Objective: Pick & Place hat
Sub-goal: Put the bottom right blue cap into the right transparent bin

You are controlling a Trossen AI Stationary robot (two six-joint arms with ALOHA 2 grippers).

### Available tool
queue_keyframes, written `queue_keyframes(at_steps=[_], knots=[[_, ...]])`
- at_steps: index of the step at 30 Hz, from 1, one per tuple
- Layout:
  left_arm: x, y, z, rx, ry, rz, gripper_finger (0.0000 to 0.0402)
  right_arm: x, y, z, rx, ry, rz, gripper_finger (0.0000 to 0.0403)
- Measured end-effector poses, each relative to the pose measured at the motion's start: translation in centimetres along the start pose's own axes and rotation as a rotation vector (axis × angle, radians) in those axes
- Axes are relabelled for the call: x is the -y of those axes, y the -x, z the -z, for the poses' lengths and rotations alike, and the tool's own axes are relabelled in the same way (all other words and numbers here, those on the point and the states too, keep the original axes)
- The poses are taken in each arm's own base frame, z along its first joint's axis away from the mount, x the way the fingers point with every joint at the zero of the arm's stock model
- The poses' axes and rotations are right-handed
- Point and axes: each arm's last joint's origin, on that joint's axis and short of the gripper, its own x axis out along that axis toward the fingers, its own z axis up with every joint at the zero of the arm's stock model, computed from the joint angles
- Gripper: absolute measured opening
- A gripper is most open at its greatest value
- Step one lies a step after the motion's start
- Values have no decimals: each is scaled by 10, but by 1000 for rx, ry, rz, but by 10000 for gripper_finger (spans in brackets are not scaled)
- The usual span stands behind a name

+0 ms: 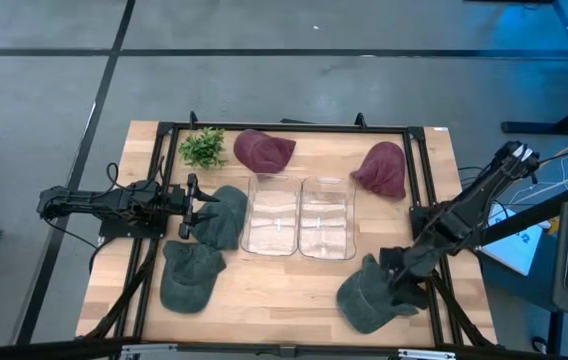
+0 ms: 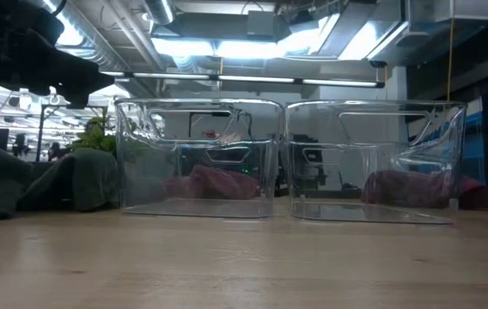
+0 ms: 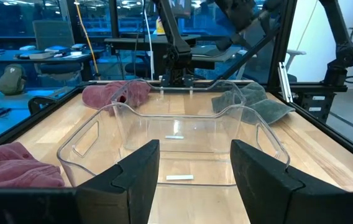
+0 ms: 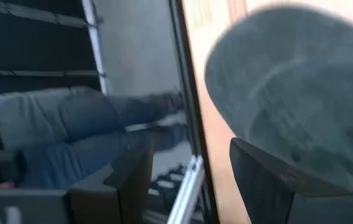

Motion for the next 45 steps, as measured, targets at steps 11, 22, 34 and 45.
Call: queue_keyframes(at_steps=[11,22,34,45], knots=[[0,0,0,0,0,0,194,3,-22,8,-107,-41,94,213],[0,0,0,0,0,0,194,25,-18,23,0,-173,435,213],[0,0,0,0,0,0,194,40,-37,34,-60,-176,556,213],[0,0,0,0,0,0,194,63,-53,41,-48,-226,563,213]])
